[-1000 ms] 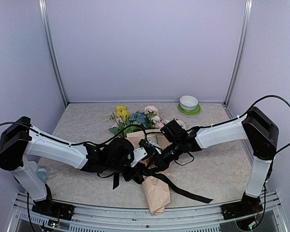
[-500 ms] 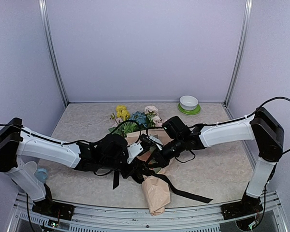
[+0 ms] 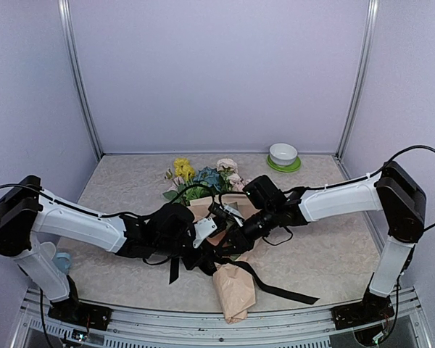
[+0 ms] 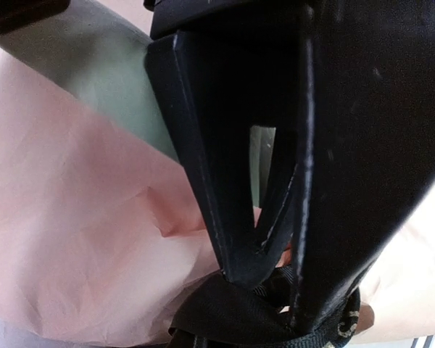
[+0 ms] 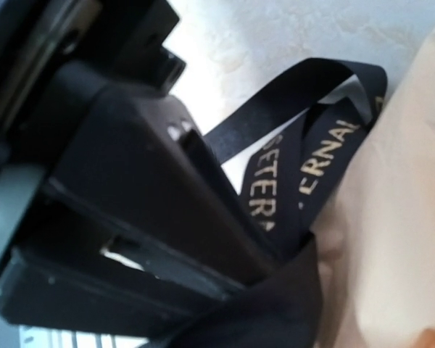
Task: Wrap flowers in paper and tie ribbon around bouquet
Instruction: Cross the half-tied ribbon over the folded bouquet.
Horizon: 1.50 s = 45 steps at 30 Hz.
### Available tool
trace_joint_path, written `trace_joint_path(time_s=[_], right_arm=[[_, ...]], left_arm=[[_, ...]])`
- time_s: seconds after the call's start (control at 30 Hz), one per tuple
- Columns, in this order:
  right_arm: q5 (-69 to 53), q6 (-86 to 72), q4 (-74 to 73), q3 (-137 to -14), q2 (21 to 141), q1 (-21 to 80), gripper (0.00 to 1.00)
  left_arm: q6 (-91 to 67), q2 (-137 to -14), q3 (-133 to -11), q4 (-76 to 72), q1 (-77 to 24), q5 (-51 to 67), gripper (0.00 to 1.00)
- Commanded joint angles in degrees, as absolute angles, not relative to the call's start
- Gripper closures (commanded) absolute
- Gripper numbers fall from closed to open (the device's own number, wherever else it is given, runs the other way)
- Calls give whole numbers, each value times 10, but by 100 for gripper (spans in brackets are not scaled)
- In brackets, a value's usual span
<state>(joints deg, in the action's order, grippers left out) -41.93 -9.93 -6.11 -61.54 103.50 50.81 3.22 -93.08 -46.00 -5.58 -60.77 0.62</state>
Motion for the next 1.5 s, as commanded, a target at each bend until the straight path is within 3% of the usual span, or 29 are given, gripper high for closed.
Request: trace_joint_path(time_s=[0.0, 0.3, 0.5, 0.67, 0.73, 0.97, 1.17, 1.3, 1.47], right_arm=[[-402, -85, -63, -612, 1046, 523, 75], [-343, -69, -73, -609, 1044, 534, 69], [-313, -73, -63, -608, 1038, 535, 73], [-311, -68, -66, -607, 1036, 536, 63], [-304, -68, -68, -608, 1038, 536, 68], [-305, -70, -59, -606, 1034, 537, 100], [-313, -66, -55, -603, 1019, 536, 100], [-299, -66, -61, -604, 1013, 536, 100], [-280, -69, -70, -603, 1008, 536, 100]], left_arm=[[25, -937, -475, -77, -601, 22, 87], [8, -930, -462, -105, -588, 65, 87], [6, -934, -463, -100, -588, 79, 87], [3, -929, -458, -101, -586, 74, 87], [1, -928, -457, -105, -583, 79, 87], [-3, -928, -456, -111, -579, 84, 87], [-3, -928, -453, -108, -578, 80, 86], [0, -921, -450, -101, -578, 68, 72], [18, -881, -435, -89, -578, 52, 62]])
